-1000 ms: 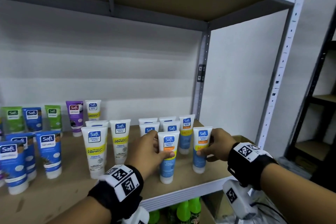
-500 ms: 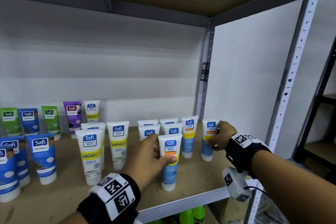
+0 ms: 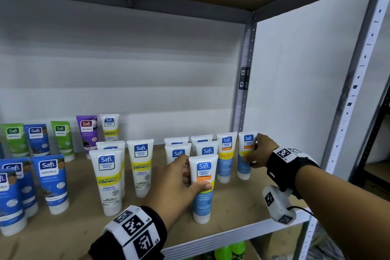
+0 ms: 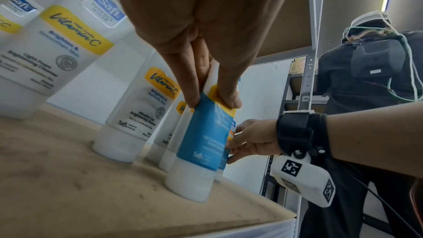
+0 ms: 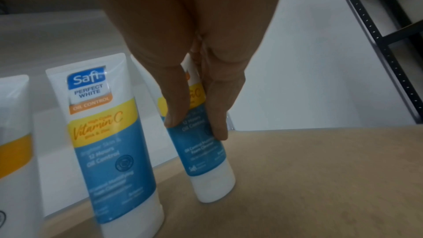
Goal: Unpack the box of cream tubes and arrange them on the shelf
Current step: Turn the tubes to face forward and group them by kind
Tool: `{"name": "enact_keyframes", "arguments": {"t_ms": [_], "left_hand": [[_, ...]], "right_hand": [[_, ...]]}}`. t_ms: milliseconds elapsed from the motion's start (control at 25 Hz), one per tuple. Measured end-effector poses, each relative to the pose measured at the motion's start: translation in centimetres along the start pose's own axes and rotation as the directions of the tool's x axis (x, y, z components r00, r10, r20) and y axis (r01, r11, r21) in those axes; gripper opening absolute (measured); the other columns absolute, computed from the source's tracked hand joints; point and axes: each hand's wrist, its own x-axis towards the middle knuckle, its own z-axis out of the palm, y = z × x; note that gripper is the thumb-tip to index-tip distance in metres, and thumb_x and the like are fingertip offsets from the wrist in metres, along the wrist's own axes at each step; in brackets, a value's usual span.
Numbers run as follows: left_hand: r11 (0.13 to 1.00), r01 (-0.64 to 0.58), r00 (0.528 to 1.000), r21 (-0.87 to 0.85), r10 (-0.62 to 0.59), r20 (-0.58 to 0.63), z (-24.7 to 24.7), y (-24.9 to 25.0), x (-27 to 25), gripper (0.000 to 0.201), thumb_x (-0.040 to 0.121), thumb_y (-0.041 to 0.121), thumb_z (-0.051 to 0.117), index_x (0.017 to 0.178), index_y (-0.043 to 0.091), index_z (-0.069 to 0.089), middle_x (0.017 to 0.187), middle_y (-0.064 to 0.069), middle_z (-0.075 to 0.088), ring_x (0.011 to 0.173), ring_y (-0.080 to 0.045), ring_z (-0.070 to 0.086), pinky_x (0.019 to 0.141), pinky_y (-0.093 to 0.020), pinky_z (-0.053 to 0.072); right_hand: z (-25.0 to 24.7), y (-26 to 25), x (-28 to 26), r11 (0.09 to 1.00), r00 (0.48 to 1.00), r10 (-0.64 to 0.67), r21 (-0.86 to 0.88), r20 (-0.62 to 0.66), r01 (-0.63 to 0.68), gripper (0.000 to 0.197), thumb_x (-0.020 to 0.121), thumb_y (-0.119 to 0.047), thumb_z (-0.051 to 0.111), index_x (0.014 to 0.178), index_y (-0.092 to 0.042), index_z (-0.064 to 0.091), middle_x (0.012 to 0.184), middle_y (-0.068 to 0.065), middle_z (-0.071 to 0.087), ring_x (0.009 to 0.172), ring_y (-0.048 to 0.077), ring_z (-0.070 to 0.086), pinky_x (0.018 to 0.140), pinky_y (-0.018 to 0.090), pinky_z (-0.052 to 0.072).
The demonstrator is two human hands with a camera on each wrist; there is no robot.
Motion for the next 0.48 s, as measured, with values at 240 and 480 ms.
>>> {"name": "enact_keyframes", "arguments": {"t_ms": [240, 480], "left_hand": [[1.0, -0.008, 1.0, -0.011, 0.008, -0.012, 0.01, 0.12, -0.1, 0.036, 0.068, 0.028, 0.086, 0.092, 0.026, 0.059, 0.091, 0.016, 0.072, 0.081, 0.008, 0.067, 0.073, -0.011, 0.054], [0.999, -0.029, 0.998, -0.023, 0.027, -0.05, 0.11, -0.11, -0.59, 0.033, 0.065, 0.023, 0.088, 0.089, 0.026, 0.066, 0.084, 0.016, 0.073, 0.078, 0.008, 0.067, 0.069, -0.009, 0.052]], "right_hand": [[-0.08, 0.0, -0.03, 1.0, 1.0, -0.009, 0.004, 0.012, 0.009, 0.029, 0.067, -0.001, 0.078, 0.083, -0.008, 0.055, 0.092, 0.022, 0.069, 0.086, 0.035, 0.07, 0.072, 0.05, 0.06], [-0.36, 0.78, -0.2, 0.997, 0.999, 0.001, 0.073, 0.035, -0.003, 0.059, 0.069, -0.002, 0.079, 0.117, -0.014, 0.046, 0.1, 0.015, 0.063, 0.094, 0.032, 0.065, 0.078, 0.049, 0.059]]}}
